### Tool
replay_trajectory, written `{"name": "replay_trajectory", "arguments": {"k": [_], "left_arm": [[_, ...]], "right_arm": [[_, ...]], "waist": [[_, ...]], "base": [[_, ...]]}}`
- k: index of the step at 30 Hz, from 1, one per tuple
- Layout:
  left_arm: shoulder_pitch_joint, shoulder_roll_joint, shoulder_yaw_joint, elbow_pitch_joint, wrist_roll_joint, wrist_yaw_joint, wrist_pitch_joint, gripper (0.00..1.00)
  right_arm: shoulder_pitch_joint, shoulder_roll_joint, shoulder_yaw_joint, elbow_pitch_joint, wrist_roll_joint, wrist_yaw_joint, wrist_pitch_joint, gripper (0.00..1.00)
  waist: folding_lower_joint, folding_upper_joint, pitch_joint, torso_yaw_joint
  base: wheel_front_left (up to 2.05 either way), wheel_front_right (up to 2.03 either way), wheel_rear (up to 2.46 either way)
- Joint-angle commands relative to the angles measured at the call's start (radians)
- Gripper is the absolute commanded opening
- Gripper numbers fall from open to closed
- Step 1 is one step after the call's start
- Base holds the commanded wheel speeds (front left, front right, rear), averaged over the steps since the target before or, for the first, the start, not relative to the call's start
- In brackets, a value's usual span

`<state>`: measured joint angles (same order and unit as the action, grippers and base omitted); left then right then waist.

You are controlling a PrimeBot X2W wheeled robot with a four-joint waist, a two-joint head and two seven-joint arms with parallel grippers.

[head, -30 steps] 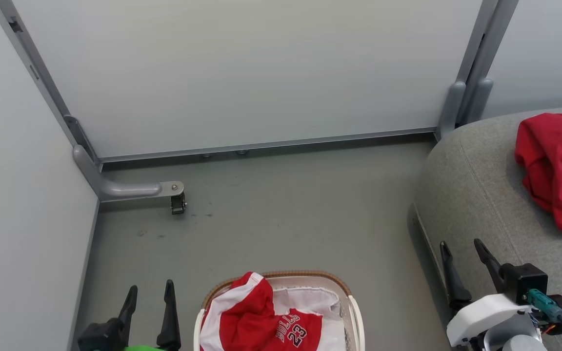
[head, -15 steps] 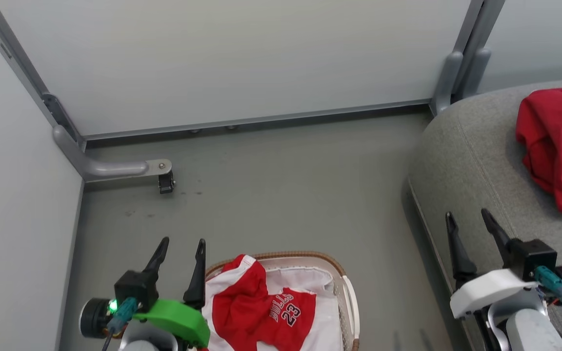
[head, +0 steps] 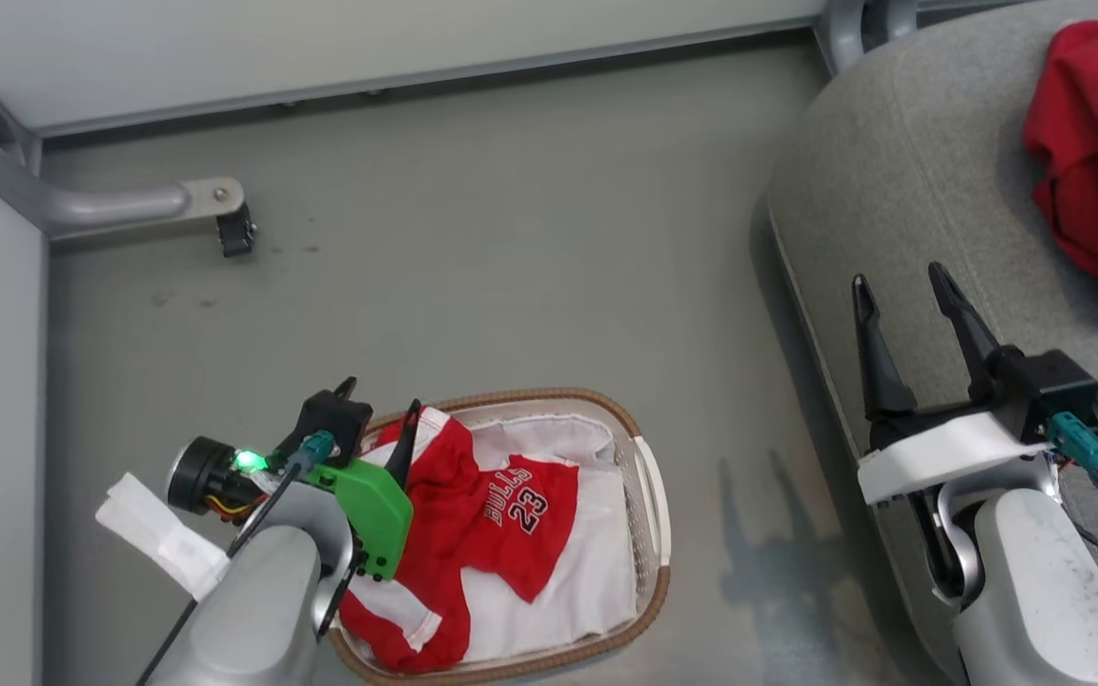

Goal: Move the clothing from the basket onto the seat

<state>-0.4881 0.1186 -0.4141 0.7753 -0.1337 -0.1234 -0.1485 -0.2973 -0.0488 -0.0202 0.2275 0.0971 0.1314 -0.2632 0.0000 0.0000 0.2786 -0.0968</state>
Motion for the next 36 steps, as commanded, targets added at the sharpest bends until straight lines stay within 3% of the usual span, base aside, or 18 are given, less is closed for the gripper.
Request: {"name": "replay_trajectory", "arguments": {"k": [1, 14, 28, 29, 30, 36], "left_arm": [[-0.059, 0.017, -0.022, 0.059, 0.006, -0.005, 0.023, 1.0], [-0.252, 0.082, -0.137, 0.29, -0.036, -0.008, 0.072, 1.0], [-0.351, 0.11, -0.192, 0.443, -0.071, -0.008, 0.099, 1.0], [-0.351, 0.106, -0.194, 0.449, -0.077, -0.008, 0.105, 0.72], [-0.349, 0.1, -0.2, 0.455, -0.083, -0.008, 0.108, 0.0], [-0.322, 0.073, -0.232, 0.45, -0.097, -0.008, 0.073, 0.0]], "right_arm": [[-0.035, -0.003, 0.006, -0.016, 0.013, -0.001, -0.002, 1.0], [-0.114, -0.002, 0.058, -0.085, 0.076, -0.001, -0.002, 1.0], [-0.145, -0.003, 0.098, -0.096, 0.115, -0.001, -0.002, 1.0], [-0.144, -0.003, 0.098, -0.096, 0.115, -0.001, -0.002, 1.0], [-0.141, -0.003, 0.096, -0.094, 0.115, -0.001, -0.002, 1.0], [-0.124, -0.003, 0.085, -0.078, 0.107, -0.001, -0.002, 1.0]], "waist": [[0.0, 0.0, 0.171, -0.089], [0.0, 0.0, 0.374, -0.172], [0.0, 0.0, 0.444, -0.21], [0.0, 0.0, 0.445, -0.211], [0.0, 0.0, 0.446, -0.212], [0.0, 0.0, 0.424, -0.2]], "base": [[0.0, 0.0, 0.0], [0.0, 0.0, 0.0], [0.0, 0.0, 0.0], [0.0, 0.0, 0.0], [0.0, 0.0, 0.0], [0.0, 0.0, 0.0]]}}
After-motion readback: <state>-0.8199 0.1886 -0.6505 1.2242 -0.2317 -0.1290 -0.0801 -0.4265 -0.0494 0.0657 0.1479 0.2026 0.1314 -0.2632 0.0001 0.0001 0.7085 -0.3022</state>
